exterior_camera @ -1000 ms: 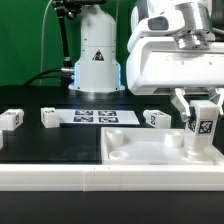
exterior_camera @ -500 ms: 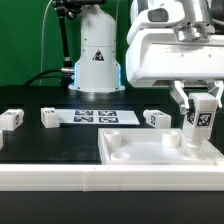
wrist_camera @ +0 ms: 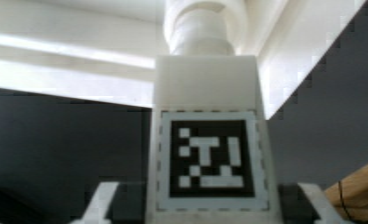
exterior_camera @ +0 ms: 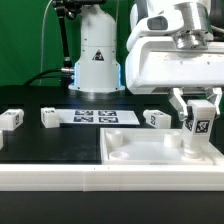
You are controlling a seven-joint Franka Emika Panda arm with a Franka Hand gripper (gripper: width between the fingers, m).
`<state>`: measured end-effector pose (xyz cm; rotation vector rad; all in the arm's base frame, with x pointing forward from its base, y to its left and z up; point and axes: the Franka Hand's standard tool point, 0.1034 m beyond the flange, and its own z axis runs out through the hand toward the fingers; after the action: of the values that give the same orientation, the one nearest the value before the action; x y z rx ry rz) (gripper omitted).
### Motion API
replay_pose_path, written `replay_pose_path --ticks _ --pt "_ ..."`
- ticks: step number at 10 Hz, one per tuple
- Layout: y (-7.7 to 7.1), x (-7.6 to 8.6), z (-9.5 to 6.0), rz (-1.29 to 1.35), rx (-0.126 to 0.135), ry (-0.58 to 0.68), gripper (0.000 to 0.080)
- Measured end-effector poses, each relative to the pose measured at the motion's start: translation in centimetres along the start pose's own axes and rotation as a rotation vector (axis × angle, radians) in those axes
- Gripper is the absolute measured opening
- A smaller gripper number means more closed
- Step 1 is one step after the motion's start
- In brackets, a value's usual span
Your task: Assemble one leg
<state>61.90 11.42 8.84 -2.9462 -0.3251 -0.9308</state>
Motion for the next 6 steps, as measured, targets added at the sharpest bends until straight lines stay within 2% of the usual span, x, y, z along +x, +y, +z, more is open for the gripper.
replay_pose_path --ticks 3,6 --pt "0.16 -0.68 0.48 0.001 -0.001 -0.012 0.0292" --pt "0.33 -0.69 0.76 -0.008 -0.007 0.011 0.0292"
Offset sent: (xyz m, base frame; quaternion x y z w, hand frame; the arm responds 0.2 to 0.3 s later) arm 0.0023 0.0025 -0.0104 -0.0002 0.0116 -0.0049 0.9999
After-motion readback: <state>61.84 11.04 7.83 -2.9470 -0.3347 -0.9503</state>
